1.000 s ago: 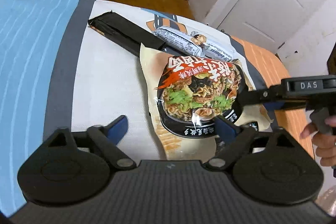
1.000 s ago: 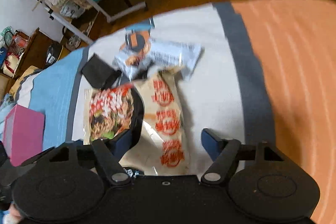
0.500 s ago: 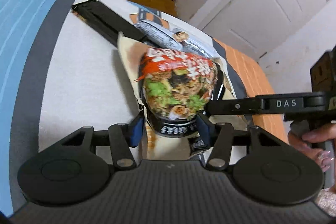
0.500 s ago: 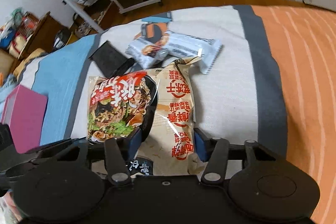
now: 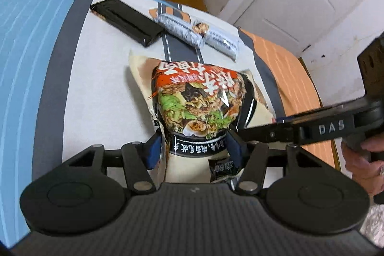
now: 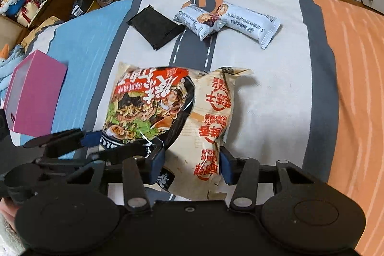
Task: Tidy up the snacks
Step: 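Lift the noodle bag with the left tool and carry it over the box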
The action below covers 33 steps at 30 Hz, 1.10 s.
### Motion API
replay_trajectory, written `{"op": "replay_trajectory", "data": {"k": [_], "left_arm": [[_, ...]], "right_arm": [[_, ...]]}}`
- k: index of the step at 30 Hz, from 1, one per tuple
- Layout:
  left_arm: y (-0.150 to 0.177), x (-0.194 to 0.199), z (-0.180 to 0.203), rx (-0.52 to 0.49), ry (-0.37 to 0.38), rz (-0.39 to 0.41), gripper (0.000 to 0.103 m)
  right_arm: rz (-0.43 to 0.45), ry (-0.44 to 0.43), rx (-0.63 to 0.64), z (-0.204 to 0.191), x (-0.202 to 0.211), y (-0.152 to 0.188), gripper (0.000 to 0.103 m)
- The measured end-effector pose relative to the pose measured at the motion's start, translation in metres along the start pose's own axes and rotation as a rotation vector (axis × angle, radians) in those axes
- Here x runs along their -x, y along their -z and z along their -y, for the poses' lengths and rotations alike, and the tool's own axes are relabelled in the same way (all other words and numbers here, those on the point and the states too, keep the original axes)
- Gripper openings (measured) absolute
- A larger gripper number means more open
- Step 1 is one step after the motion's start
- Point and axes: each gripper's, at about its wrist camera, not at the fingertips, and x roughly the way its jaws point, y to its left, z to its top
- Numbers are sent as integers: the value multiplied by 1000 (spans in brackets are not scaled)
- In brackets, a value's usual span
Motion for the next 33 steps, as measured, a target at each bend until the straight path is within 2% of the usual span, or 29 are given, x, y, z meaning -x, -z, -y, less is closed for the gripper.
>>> {"op": "replay_trajectory", "data": {"k": [5, 10, 14, 24, 33], "left_arm": [[7, 19, 6, -11, -23, -10, 54], [13, 47, 7, -29, -54, 4, 54], [16, 71, 2, -22, -62, 11, 54], [34, 123, -7, 33, -59, 7, 55], [61, 174, -16, 60, -104, -5, 55]], "right_arm": [[2, -21, 39, -10, 8, 11, 54], [3, -86, 81, -25, 15, 16, 54], [6, -79, 155, -52, 23, 21, 54], [1, -75, 232, -102, 43, 41, 54], [1, -74, 323, -155, 54, 67, 54]]}}
